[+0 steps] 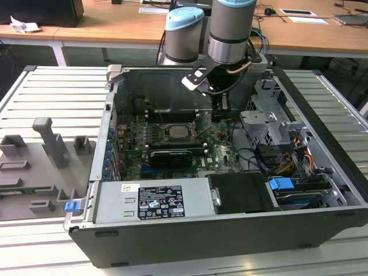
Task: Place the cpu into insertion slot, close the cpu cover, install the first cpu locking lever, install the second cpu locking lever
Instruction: 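Close the cpu cover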
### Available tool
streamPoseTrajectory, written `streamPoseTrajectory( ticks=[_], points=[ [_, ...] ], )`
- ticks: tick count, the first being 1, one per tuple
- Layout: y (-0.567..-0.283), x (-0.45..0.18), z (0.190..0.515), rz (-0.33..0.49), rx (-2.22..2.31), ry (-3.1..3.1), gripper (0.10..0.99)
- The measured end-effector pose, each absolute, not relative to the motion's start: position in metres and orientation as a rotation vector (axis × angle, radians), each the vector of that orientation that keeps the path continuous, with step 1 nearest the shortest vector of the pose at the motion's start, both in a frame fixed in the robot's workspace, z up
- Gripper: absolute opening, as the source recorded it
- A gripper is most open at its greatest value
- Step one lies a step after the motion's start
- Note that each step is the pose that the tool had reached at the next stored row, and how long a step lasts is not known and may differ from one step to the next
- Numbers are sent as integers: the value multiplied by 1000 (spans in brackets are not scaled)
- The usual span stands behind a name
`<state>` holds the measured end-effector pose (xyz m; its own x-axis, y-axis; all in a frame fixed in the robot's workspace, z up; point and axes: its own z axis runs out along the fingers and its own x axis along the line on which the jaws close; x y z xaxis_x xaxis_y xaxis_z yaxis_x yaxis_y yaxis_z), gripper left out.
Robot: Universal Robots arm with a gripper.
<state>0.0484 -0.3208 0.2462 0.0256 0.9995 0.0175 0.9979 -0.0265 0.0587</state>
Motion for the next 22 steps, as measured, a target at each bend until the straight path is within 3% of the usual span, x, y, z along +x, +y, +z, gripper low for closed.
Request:
streamPoseTrajectory(
  ticks=[22],
  points=[
    [-321,40,246,83,2228,2171,106]
  ],
)
